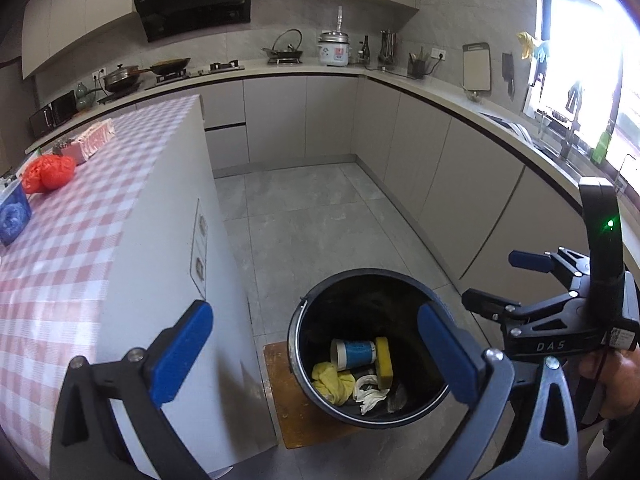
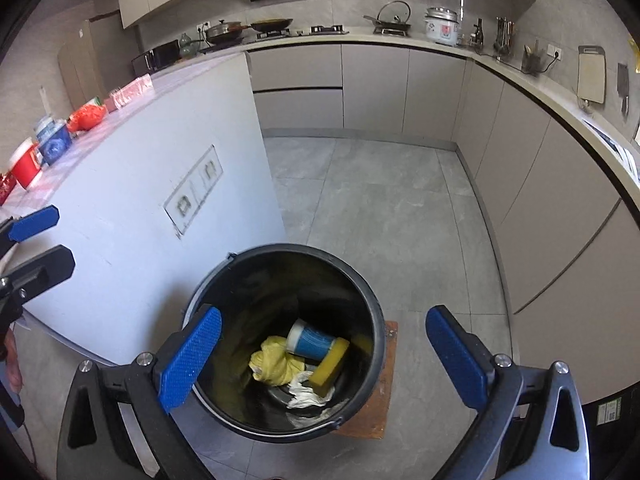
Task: Collect trash
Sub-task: 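Open both tools to drop the sponge and cup into the bin, then move both tools back toward the red paper cup on the table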
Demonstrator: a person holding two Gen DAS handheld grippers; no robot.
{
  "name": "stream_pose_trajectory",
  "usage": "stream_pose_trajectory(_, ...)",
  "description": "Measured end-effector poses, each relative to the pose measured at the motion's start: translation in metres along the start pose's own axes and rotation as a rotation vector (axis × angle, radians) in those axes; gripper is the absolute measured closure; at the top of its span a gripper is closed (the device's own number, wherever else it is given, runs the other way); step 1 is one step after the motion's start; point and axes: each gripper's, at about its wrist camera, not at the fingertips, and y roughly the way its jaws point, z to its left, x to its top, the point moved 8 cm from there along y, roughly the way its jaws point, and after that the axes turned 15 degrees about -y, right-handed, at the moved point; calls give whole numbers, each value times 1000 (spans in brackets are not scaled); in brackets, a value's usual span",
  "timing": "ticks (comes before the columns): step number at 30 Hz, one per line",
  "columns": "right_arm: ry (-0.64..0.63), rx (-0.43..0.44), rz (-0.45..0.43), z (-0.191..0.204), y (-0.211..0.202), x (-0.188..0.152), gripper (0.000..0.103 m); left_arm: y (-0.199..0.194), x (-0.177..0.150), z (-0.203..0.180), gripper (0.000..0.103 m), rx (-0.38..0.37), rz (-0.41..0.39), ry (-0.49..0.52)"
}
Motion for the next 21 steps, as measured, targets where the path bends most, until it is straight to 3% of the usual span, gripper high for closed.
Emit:
stream_pose_trajectory(11, 11, -44, -57, 34, -38, 32, 0, -38, 21, 43, 0, 15, -58, -25)
stream_pose_trajectory(21, 5, -29, -97, 98, -70, 66, 0, -81, 37, 104, 0, 38, -111, -57)
